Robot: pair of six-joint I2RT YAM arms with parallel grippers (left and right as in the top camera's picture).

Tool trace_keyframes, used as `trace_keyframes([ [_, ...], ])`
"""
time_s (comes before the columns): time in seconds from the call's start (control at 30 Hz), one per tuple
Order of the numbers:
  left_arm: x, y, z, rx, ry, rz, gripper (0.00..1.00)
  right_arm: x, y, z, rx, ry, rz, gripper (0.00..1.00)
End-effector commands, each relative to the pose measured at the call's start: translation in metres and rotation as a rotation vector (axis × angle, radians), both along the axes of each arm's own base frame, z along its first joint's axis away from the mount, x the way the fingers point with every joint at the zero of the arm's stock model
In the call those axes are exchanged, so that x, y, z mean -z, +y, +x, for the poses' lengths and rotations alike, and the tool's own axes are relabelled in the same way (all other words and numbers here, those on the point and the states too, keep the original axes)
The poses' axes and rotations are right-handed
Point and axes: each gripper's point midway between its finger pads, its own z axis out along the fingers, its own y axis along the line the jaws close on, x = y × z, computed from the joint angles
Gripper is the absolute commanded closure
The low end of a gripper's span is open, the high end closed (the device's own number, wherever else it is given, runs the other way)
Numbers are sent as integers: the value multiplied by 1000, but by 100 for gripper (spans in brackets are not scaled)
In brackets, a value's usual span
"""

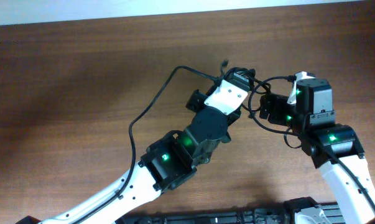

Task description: Untangle cables

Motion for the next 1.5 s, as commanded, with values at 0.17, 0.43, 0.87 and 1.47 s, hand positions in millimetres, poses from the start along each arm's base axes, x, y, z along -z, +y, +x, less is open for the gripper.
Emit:
trace_keyframes([
  [0.17,-44,87,9,-429,-107,-49,100,9,-32,-6,112,38,-141,14],
  [0.43,-44,102,17,-474,-119,17,100,12,-40,-13,136,66,-177,14],
  [0.87,-19,41,8,-118,-10,-9,100,8,-24,-12,33,50,-144,9],
  [1.47,-1,2,-2,400,176,-111,100,-78,15,-41,-208,-282,-39,9],
])
